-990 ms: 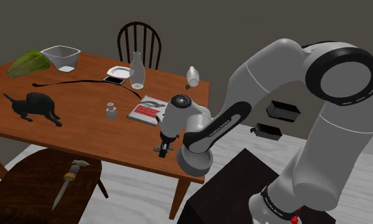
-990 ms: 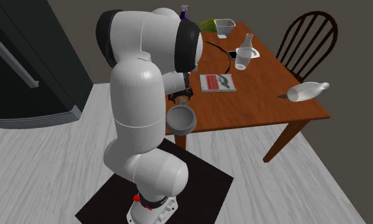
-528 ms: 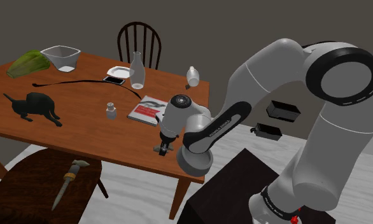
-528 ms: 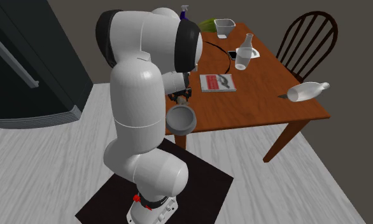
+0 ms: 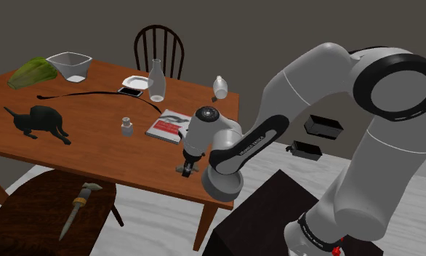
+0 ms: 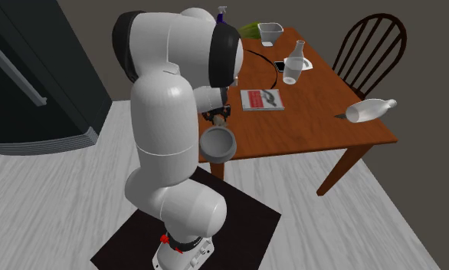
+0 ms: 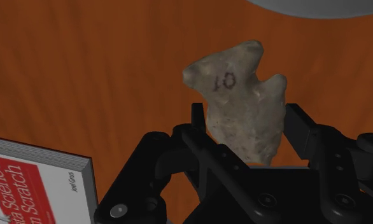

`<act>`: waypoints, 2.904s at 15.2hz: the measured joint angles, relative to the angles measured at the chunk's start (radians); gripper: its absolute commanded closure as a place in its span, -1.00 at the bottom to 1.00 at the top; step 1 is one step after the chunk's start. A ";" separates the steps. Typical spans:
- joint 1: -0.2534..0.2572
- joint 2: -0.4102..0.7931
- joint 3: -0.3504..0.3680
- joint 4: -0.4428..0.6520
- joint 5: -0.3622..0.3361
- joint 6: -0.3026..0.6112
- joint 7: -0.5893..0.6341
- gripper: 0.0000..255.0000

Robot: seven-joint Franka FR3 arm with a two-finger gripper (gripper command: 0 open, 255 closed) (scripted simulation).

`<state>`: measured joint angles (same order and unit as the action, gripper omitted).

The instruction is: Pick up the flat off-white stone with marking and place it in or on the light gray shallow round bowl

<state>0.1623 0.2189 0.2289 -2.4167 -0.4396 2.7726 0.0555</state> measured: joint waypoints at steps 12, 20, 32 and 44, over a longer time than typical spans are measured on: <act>-0.032 -0.149 0.059 0.005 0.168 -0.139 -0.138 1.00; -0.034 -0.223 0.066 0.026 0.240 -0.225 -0.201 -1.00; -0.057 -0.034 0.009 0.025 0.123 -0.144 -0.085 -1.00; -0.052 0.014 -0.010 0.029 0.083 -0.102 -0.060 1.00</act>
<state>0.1105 0.2327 0.2194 -2.3874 -0.3561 2.6702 -0.0044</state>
